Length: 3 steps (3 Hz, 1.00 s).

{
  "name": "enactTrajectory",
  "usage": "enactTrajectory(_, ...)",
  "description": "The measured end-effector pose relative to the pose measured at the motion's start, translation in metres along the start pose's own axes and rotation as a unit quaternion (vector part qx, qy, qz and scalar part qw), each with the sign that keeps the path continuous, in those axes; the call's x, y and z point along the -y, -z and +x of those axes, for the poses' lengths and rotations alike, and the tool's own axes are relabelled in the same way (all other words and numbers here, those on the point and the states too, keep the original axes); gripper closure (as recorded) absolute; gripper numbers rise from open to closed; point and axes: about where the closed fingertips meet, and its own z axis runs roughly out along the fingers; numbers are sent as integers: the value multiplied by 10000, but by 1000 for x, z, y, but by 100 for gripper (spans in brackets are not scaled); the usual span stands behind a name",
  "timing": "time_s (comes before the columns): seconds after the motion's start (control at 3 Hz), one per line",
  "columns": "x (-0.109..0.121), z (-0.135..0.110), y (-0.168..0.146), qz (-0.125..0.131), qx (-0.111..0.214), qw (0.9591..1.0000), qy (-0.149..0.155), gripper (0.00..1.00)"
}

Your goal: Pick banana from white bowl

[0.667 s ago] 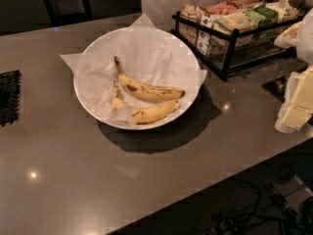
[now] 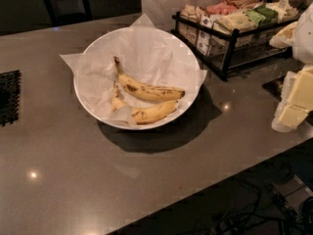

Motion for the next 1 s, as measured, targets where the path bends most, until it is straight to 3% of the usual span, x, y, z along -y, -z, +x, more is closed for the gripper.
enactTrajectory(0.33, -7, -36, -19, -458, 398, 9965, 578, 0)
enactTrajectory(0.67, -25, -91, -38, -1023, 983, 9787, 1484, 0)
enactTrajectory(1.0, -44, -143, -43, -1318, 1508, 9517, 2325, 0)
